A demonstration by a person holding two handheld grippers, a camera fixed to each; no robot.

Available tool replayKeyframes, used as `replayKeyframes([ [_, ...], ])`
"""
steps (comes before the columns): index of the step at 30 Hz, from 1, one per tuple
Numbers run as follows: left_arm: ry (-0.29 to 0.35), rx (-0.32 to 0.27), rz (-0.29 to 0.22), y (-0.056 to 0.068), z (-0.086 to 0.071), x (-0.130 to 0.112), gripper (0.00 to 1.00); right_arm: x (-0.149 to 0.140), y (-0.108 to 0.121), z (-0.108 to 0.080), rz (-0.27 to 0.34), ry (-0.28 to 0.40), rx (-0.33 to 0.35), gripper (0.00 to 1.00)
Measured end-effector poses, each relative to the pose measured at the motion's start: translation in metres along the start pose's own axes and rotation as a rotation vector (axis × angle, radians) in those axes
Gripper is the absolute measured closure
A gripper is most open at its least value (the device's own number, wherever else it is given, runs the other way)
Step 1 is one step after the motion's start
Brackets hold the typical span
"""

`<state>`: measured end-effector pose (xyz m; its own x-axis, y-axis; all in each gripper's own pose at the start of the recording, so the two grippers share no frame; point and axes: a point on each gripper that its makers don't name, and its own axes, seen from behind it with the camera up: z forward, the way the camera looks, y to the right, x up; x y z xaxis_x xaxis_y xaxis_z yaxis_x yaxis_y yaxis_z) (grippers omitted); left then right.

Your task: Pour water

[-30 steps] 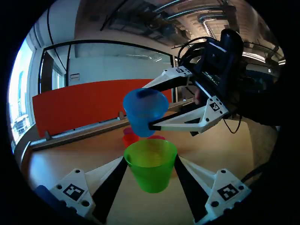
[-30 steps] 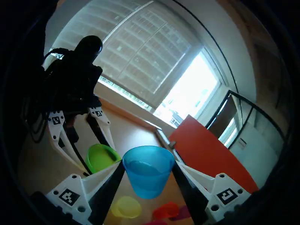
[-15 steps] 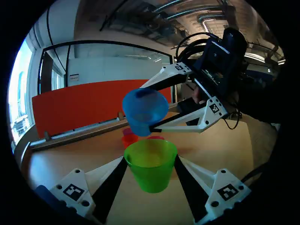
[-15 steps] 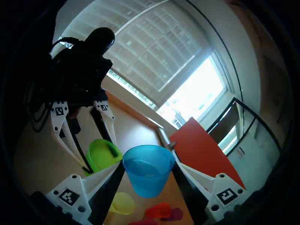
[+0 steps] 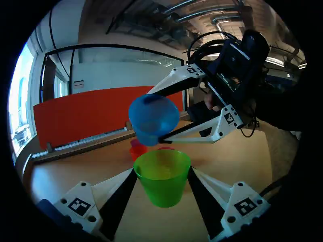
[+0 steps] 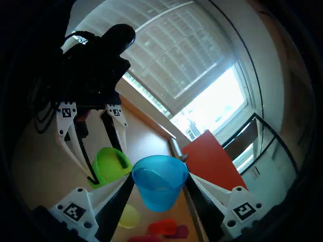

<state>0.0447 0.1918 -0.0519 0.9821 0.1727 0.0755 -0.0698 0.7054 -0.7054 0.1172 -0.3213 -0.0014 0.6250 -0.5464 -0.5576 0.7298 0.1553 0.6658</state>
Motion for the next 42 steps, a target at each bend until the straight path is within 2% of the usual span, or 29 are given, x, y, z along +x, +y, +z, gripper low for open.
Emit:
replayKeyframes([
  [42,0.007,-0.019,0.006,0.0075,0.0038,0.0032,0.13,0.0005,0.0055,0.0082,-0.164,-0.032,0.011,0.09],
])
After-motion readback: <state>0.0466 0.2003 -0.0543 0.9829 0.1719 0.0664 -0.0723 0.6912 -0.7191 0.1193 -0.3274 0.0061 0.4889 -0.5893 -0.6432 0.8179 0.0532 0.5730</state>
